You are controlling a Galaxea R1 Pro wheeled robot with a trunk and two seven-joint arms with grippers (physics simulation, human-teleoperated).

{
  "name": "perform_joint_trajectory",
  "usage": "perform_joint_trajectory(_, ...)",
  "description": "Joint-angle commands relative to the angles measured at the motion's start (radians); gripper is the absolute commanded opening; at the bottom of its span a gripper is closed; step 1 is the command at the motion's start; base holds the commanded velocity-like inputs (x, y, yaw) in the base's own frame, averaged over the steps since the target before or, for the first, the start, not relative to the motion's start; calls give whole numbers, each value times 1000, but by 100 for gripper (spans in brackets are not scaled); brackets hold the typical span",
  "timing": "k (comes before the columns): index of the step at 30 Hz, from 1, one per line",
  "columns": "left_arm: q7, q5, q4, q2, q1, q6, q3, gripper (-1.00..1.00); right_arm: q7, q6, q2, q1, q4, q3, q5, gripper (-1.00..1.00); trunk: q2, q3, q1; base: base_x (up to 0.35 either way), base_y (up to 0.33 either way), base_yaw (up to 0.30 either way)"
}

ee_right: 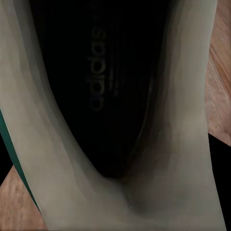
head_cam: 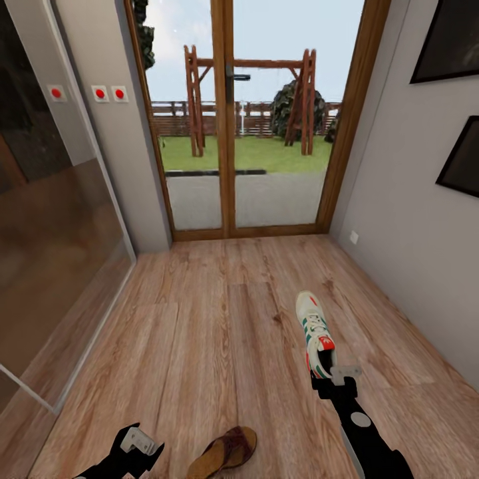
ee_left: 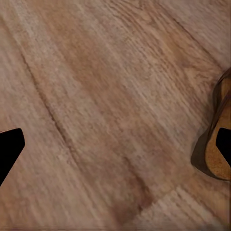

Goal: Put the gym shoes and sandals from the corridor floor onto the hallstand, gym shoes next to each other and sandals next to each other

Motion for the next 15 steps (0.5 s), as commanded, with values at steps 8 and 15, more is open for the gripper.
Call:
perform_joint_trajectory(8, -7, -8, 0, -1, -1, -6, 9, 100, -1, -1, 1, -1, 0, -8, 10, -100, -2, -32, 3, 0, 0, 0)
perform_joint_trajectory(15, -7, -9, 0, -1, -1, -7, 9, 100, -1, 33, 1, -1, -8, -8, 8, -100, -4, -64, 6, 0, 0, 0)
